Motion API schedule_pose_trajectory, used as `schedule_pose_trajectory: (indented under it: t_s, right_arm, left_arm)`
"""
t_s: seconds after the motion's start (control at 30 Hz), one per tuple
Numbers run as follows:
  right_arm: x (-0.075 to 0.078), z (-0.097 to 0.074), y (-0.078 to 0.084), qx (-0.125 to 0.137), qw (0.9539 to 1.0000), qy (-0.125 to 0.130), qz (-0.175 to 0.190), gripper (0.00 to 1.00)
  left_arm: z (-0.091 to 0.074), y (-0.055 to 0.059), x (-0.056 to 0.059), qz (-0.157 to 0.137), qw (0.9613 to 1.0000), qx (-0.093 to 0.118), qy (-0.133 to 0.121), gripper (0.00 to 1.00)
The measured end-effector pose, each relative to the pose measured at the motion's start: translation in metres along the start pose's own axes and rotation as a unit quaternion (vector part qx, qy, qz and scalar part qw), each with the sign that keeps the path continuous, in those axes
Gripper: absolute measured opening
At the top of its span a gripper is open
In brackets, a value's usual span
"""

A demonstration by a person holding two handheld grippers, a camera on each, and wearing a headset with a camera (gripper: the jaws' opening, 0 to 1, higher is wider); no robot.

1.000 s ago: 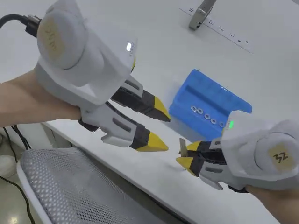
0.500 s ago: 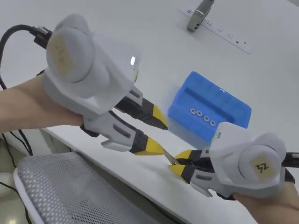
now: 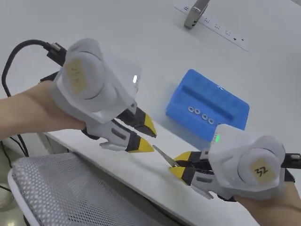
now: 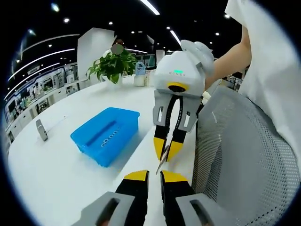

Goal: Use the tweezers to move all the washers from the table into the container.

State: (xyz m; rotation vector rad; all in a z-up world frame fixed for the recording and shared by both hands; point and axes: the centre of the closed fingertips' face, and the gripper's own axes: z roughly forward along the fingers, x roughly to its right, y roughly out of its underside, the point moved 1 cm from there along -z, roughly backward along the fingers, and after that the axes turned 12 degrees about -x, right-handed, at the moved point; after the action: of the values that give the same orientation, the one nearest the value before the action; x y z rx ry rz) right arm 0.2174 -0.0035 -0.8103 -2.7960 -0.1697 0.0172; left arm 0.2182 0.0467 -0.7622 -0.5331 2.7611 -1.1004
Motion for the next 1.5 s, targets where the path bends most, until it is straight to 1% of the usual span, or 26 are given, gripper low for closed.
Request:
schedule_pose_trajectory:
  t_s: [0.03, 0.13, 0.3, 0.33, 0.37, 0.4, 0.43, 0.47, 0.5, 0.53, 0.57, 0.67, 0.7, 0.77, 0.8, 0.83, 0.97, 1.03, 1.1, 1.17, 1.2, 1.27, 1.33, 1.37, 1.47, 1.5]
  right_arm:
    - [0.0, 0.0, 0.0, 0.001, 1.0, 0.0, 0.001, 0.02]
    - [0.001, 0.001, 0.002, -0.002, 1.0, 0.001, 0.002, 0.02]
    - [0.001, 0.002, 0.003, -0.004, 1.0, -0.001, 0.002, 0.02]
    - [0.001, 0.002, 0.004, -0.006, 1.0, 0.001, 0.002, 0.02]
    - [0.002, 0.003, 0.005, -0.006, 1.0, 0.001, 0.003, 0.02]
    - [0.002, 0.003, 0.005, -0.005, 1.0, 0.0, 0.005, 0.02]
    - [0.002, 0.003, 0.004, -0.003, 1.0, -0.001, 0.008, 0.02]
    - [0.003, 0.003, 0.004, -0.001, 1.0, -0.001, 0.008, 0.02]
    - [0.003, 0.003, 0.003, 0.0, 1.0, -0.002, 0.007, 0.02]
    - [0.003, 0.003, 0.002, 0.001, 1.0, -0.002, 0.006, 0.02]
    - [0.003, 0.003, 0.002, 0.001, 1.0, -0.002, 0.004, 0.02]
    - [0.005, 0.003, -0.001, 0.002, 1.0, 0.0, 0.002, 0.02]
    - [0.005, 0.003, -0.001, 0.001, 1.0, 0.001, 0.0, 0.02]
    - [0.005, 0.004, -0.002, 0.002, 1.0, 0.002, -0.002, 0.02]
    - [0.005, 0.005, -0.002, 0.002, 1.0, 0.001, -0.002, 0.02]
    - [0.006, 0.005, -0.002, 0.003, 1.0, 0.001, -0.002, 0.02]
    - [0.007, 0.006, -0.001, 0.0, 1.0, 0.001, -0.002, 0.03]
    - [0.007, 0.008, 0.0, -0.007, 0.9999, 0.005, -0.008, 0.04]
    - [0.012, 0.008, 0.002, -0.01, 0.9997, 0.021, -0.009, 0.05]
    - [0.012, 0.007, 0.004, -0.008, 0.9997, 0.022, 0.004, 0.07]
    - [0.011, 0.006, 0.004, -0.002, 0.9997, 0.021, 0.013, 0.1]
    - [0.012, 0.005, 0.006, 0.003, 0.9996, 0.024, 0.018, 0.14]
    - [0.012, 0.004, 0.008, 0.002, 0.9994, 0.026, 0.022, 0.14]
    - [0.012, 0.004, 0.008, 0.002, 0.9994, 0.026, 0.023, 0.14]
    - [0.01, 0.003, 0.011, 0.001, 0.9993, 0.022, 0.03, 0.15]
    - [0.009, 0.003, 0.012, 0.001, 0.9993, 0.02, 0.032, 0.15]
  left_arm:
    - [0.001, 0.0, 0.0, 0.01, 0.9999, -0.004, -0.001, 0.0]
    - [0.004, -0.001, -0.002, 0.006, 1.0, -0.007, 0.0, 0.01]
    - [0.006, 0.002, -0.002, 0.015, 0.9997, -0.018, 0.005, 0.03]
    - [0.005, -0.002, 0.001, 0.008, 0.9998, -0.004, 0.015, 0.05]
    - [0.004, -0.004, 0.003, -0.007, 0.9997, 0.005, 0.024, 0.1]
    - [0.003, -0.003, 0.002, -0.009, 0.9996, 0.005, 0.026, 0.14]
    - [0.003, -0.001, 0.0, -0.007, 0.9997, 0.003, 0.025, 0.15]
    - [0.006, 0.002, 0.0, 0.002, 0.9997, -0.01, 0.023, 0.12]
    - [0.008, 0.005, 0.0, 0.019, 0.9994, -0.024, 0.017, 0.08]
    - [0.012, 0.01, -0.001, 0.032, 0.9985, -0.042, 0.012, 0.04]
    - [0.014, 0.009, -0.001, 0.031, 0.9986, -0.043, 0.011, 0.01]
    - [0.017, 0.005, -0.001, 0.016, 0.9995, -0.023, 0.016, 0.01]
    - [0.017, 0.006, -0.002, 0.012, 0.9995, -0.023, 0.015, 0.0]
    - [0.017, 0.009, -0.002, 0.019, 0.9992, -0.031, 0.015, 0.0]
    - [0.016, 0.01, -0.003, 0.018, 0.9993, -0.03, 0.015, 0.0]
    - [0.017, 0.011, -0.003, 0.012, 0.9993, -0.031, 0.019, 0.0]
    - [0.02, 0.013, -0.003, 0.01, 0.9991, -0.033, 0.026, 0.0]
    - [0.024, 0.014, -0.003, 0.013, 0.9986, -0.042, 0.028, 0.0]
    - [0.028, 0.014, -0.003, 0.021, 0.9979, -0.056, 0.027, 0.0]
    - [0.031, 0.014, -0.004, 0.033, 0.9966, -0.071, 0.026, 0.0]
    - [0.032, 0.014, -0.005, 0.039, 0.9959, -0.077, 0.026, 0.0]
    - [0.035, 0.014, -0.007, 0.051, 0.9939, -0.095, 0.026, 0.0]
    - [0.037, 0.013, -0.007, 0.053, 0.9925, -0.103, 0.038, 0.0]
    - [0.038, 0.014, -0.007, 0.055, 0.9915, -0.109, 0.044, 0.0]
    - [0.044, 0.022, -0.009, 0.069, 0.9858, -0.143, 0.055, 0.0]
    - [0.045, 0.024, -0.009, 0.07, 0.9848, -0.148, 0.058, 0.0]
